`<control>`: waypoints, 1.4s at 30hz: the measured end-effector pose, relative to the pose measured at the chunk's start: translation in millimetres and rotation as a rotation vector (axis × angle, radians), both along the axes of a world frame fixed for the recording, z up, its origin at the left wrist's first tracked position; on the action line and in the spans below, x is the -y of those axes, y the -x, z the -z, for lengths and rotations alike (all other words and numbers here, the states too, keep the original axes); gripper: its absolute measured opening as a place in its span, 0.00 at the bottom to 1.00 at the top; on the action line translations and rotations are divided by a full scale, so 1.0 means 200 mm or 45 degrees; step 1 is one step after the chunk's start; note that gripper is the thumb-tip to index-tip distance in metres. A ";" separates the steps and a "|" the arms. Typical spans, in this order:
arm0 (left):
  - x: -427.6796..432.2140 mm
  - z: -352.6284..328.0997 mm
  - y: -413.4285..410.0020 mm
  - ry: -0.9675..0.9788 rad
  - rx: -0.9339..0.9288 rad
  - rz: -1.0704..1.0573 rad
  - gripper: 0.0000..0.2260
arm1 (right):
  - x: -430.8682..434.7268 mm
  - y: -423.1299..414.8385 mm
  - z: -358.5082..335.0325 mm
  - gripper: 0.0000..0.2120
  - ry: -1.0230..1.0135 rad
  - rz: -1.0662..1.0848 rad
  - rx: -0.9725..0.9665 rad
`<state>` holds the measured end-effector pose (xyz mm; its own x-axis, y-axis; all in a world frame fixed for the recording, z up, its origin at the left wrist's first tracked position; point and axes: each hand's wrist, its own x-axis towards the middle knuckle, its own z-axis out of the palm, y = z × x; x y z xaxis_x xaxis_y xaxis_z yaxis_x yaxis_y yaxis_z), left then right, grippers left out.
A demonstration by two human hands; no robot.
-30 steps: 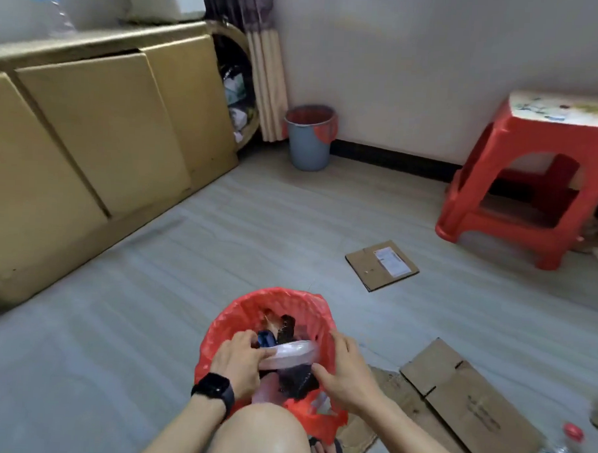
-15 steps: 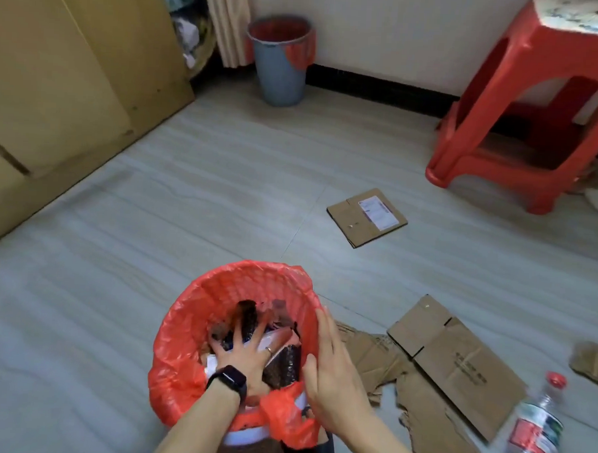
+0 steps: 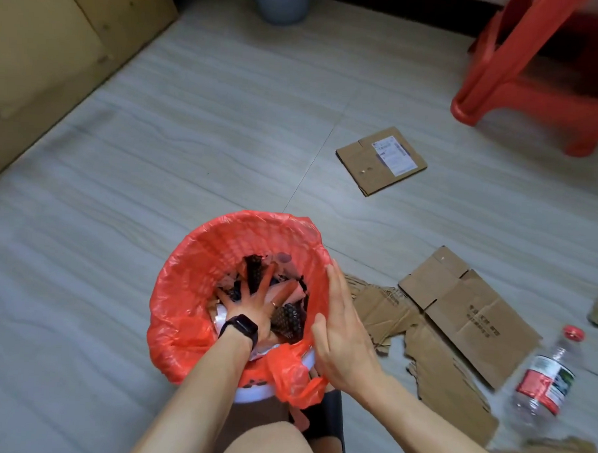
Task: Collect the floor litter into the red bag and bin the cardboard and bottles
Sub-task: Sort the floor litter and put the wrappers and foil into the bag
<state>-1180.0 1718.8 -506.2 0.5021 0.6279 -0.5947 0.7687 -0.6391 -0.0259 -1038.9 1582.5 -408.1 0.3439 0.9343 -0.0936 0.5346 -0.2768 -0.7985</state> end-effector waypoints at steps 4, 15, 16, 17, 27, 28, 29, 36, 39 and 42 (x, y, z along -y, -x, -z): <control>0.01 -0.13 -0.02 0.010 -0.057 0.026 0.50 | 0.01 0.00 -0.01 0.35 0.033 0.018 -0.004; 0.06 -0.60 0.08 0.102 0.113 0.015 0.43 | 0.05 0.04 -0.12 0.37 0.243 0.160 -0.078; 0.07 -0.64 0.09 0.086 0.167 -0.010 0.41 | 0.06 0.05 -0.12 0.40 0.280 0.197 -0.109; 0.08 -0.66 0.10 0.059 0.236 -0.033 0.39 | 0.08 0.06 -0.12 0.42 0.302 0.213 -0.142; 0.22 -0.51 0.19 0.144 0.153 -0.555 0.44 | 0.01 0.16 -0.12 0.49 0.353 -0.054 -0.487; 0.19 -0.49 0.22 0.118 0.088 -0.546 0.41 | -0.03 0.18 -0.11 0.43 0.346 -0.089 -0.536; 0.15 -0.46 0.27 0.132 0.021 -0.509 0.36 | -0.06 0.20 -0.10 0.37 0.326 -0.109 -0.570; -0.02 -0.46 0.52 0.156 -0.095 -0.466 0.40 | -0.20 0.35 -0.01 0.30 0.250 -0.189 -0.540; -0.06 -0.60 0.43 0.087 -0.131 -0.405 0.39 | -0.18 0.30 -0.07 0.28 0.318 -0.237 -0.418; -0.11 -0.89 0.29 0.040 -0.140 -0.243 0.28 | -0.10 0.20 -0.13 0.36 0.379 -0.142 -0.442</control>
<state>-1238.5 1741.5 -328.9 0.3068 0.6857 -0.6601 0.8695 -0.4840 -0.0986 -1078.1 1603.4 -382.2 0.1438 0.8789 -0.4549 0.2894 -0.4769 -0.8300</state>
